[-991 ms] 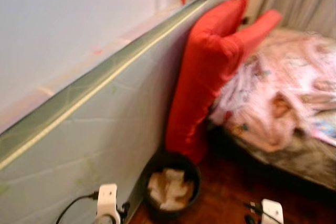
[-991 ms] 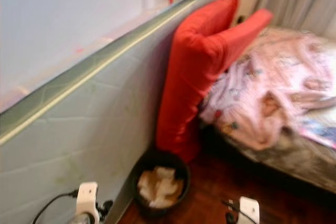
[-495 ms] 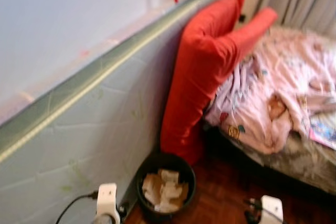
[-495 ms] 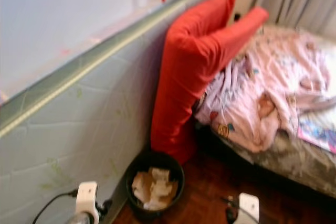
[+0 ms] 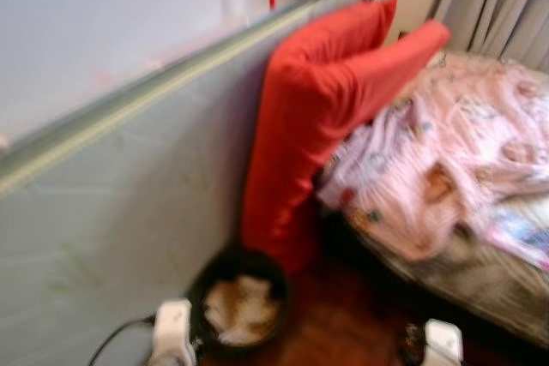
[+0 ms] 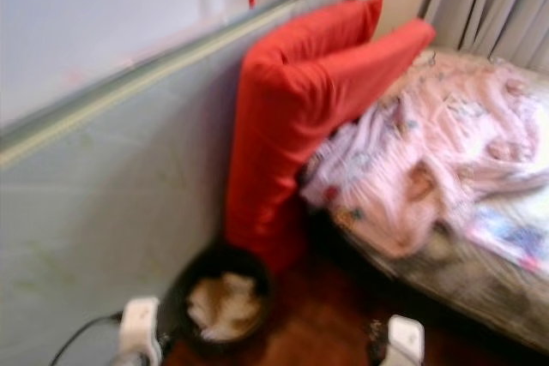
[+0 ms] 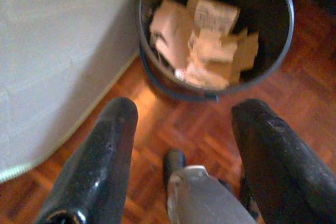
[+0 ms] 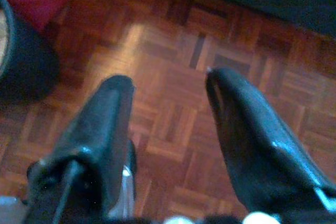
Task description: Clean up the room
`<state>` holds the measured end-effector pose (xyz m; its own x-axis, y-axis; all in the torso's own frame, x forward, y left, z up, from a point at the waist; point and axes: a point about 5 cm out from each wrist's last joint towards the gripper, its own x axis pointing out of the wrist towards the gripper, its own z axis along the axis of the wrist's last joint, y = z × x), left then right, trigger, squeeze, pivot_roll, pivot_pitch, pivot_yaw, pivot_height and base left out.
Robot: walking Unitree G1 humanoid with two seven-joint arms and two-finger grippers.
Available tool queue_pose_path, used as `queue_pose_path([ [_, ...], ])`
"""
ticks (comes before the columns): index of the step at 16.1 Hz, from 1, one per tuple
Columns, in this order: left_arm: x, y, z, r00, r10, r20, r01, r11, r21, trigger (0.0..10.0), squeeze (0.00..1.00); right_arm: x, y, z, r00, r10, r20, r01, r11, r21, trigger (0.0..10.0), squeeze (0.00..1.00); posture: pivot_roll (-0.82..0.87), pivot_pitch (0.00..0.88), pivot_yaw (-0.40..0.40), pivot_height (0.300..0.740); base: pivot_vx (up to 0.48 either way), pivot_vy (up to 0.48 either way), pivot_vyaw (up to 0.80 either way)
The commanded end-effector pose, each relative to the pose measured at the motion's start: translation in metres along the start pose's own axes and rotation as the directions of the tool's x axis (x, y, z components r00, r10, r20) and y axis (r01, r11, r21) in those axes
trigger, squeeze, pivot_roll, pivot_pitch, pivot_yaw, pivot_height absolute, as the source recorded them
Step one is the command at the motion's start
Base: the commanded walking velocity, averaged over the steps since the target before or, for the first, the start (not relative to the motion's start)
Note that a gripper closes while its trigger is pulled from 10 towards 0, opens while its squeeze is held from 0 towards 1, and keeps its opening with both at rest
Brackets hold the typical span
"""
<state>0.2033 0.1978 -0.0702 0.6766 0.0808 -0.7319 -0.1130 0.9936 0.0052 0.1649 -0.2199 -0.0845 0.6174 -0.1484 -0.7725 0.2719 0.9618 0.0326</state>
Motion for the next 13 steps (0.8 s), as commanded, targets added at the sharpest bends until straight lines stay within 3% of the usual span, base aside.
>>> queue_pose_path([
  [1,-0.0236,0.0476,-0.0576,0.968,0.031,-0.248,0.006,0.989,0.146,10.0,0.00,-0.0509,-0.0377,-0.1064,0.956,0.051,-0.287,-0.058,0.998,-0.015,10.0,0.00,0.08,0.000,-0.013,0.740,0.000,-0.371,0.00],
  [10,-0.0233,0.0466,-0.0575,0.968,0.029,-0.248,0.004,0.991,0.134,10.0,0.00,-0.0502,-0.0373,-0.1048,0.958,0.064,-0.279,-0.070,0.998,-0.010,10.0,0.00,0.08,0.000,-0.015,0.740,0.000,-0.366,0.00],
  [13,-0.0236,0.0454,-0.0591,0.968,0.025,-0.251,-0.002,0.996,0.092,10.0,0.00,-0.0501,-0.0380,-0.1040,0.958,0.070,-0.279,-0.080,0.996,-0.026,10.0,0.00,0.08,0.000,-0.018,0.740,0.000,0.000,0.00],
])
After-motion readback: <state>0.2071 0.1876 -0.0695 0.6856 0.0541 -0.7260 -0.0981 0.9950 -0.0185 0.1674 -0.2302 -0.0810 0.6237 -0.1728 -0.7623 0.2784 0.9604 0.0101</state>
